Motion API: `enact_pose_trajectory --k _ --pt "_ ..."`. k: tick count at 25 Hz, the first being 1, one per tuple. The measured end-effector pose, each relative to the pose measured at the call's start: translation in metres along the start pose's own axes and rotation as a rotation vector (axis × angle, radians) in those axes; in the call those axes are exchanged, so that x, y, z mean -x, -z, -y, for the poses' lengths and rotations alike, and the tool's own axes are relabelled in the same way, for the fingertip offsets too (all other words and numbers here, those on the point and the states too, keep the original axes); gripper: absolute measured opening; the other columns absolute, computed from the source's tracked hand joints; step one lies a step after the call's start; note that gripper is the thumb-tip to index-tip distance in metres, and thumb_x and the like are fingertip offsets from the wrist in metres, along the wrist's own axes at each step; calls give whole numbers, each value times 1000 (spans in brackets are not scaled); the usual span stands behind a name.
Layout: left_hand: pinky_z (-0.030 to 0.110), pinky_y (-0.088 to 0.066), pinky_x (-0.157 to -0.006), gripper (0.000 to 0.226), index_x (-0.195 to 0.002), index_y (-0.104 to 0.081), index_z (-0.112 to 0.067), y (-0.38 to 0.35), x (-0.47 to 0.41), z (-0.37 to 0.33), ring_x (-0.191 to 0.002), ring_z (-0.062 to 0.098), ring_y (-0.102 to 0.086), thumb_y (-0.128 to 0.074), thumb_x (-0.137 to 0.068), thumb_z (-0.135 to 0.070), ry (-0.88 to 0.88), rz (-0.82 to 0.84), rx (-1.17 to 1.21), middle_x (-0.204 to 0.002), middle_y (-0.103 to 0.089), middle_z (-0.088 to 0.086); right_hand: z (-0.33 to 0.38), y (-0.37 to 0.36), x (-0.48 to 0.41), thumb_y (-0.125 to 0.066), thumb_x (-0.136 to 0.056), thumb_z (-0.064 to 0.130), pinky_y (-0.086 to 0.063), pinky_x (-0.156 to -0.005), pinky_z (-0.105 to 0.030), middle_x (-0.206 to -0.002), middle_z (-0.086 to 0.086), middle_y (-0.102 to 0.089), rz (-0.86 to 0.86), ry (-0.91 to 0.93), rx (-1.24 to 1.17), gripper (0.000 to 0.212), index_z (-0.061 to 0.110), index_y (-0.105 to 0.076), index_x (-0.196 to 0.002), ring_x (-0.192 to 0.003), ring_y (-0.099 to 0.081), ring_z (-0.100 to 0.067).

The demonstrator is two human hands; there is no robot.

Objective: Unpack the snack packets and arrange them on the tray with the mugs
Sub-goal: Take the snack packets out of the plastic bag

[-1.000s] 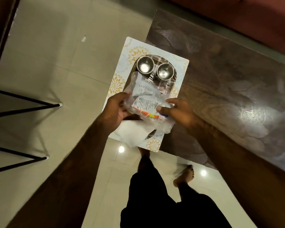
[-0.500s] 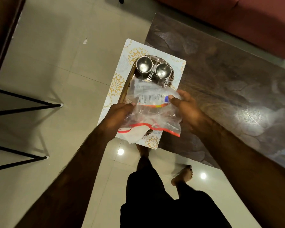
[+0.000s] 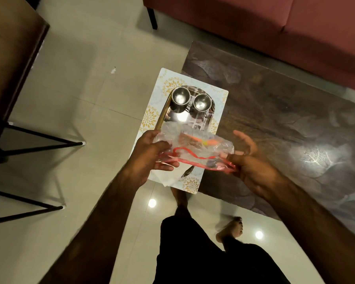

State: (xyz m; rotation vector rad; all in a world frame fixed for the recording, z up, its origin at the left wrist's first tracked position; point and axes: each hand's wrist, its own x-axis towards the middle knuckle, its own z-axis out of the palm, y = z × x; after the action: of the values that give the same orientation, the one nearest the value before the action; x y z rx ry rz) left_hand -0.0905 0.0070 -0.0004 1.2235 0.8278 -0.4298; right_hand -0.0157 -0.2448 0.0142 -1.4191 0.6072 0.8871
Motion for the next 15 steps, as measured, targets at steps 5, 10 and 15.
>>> enact_pose_trajectory --k 5,10,15 --pt "52 -62 -82 29 -118 -58 -21 -3 12 -17 -79 32 -76 -58 -95 -37 59 -221 -223 -113 -72 13 12 -2 4 -74 -90 15 -54 -42 -29 -82 -17 -78 -78 104 210 53 22 -53 -137 -49 -66 -21" --pt "35 -44 -93 66 -133 -48 -26 -2 38 -35 -120 18 -49 -66 -78 -58 -746 -333 -935 -133 -53 0 11 -6 0 -66 -97 28 -53 -45 -29 -93 -10 -80 -94 161 255 28 23 -64 -125 -59 -70 -23" --pt "39 -49 -85 64 -139 -38 -32 -37 28 -42 -119 21 -56 -71 -84 -34 -641 -38 -1362 -135 -56 -5 10 -14 -2 -58 -101 37 -55 -52 -32 -99 -7 -78 -46 164 334 27 27 -64 -125 -62 -70 -22"
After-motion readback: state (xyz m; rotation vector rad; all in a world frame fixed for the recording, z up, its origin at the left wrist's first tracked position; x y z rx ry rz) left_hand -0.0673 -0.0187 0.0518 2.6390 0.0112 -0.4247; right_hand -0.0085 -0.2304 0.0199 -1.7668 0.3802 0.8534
